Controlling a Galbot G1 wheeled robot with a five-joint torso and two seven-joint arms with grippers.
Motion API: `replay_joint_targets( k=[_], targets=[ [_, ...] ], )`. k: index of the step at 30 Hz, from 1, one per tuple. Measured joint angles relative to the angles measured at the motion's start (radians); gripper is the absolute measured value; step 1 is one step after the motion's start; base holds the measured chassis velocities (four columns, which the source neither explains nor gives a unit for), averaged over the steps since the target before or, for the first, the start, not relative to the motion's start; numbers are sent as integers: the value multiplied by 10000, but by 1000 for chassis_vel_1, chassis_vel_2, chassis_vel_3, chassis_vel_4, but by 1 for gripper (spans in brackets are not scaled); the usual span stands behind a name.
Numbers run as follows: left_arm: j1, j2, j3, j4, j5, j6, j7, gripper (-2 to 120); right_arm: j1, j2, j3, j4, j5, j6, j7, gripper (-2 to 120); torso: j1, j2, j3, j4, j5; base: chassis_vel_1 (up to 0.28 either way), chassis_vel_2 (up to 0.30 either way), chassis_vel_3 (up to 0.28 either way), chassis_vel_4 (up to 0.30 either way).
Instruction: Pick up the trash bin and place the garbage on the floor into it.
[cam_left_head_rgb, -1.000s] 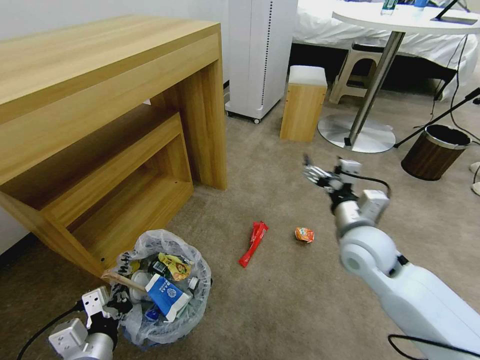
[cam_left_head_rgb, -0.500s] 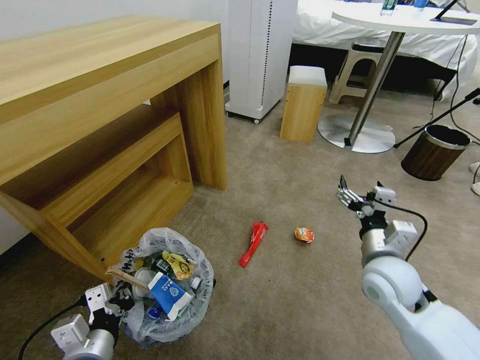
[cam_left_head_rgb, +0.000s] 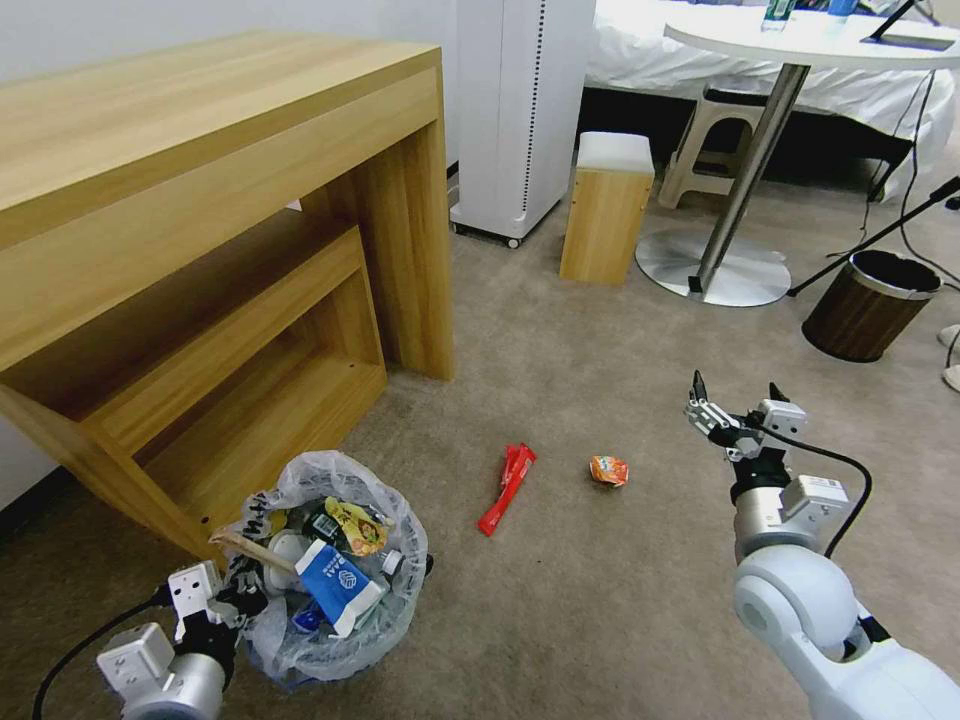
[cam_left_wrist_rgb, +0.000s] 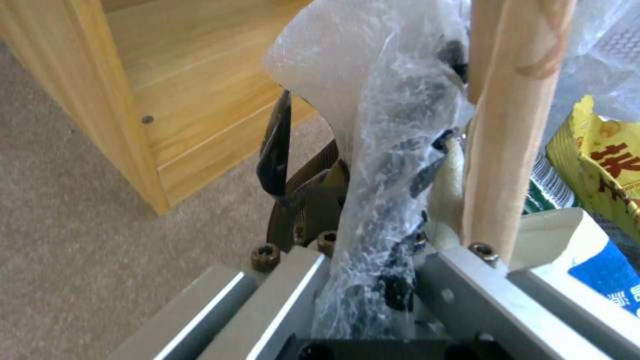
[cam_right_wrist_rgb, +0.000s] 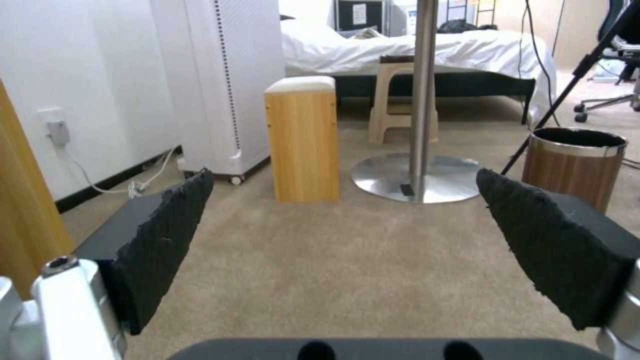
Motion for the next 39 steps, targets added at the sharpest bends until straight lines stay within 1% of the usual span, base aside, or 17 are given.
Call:
replay_joint_targets(
  k=[20,34,39],
  targets=[
    [32,-58,-15,36,57,-50,25,0,155,44,-323,-236,-92,121,1,100,0,0,1,0,0,-75,74,67,-70],
    [92,-100,23,35,145,-20,26,0,397,23,-704,-358,-176,186,-29,100,3,0,3,0,3,-93,99,98,-84],
    [73,-139,42,70,163,-6,26,0,551,-33,-861,-383,92,188,-33,100,2,0,2,0,1,-37,25,25,-31]
  ],
)
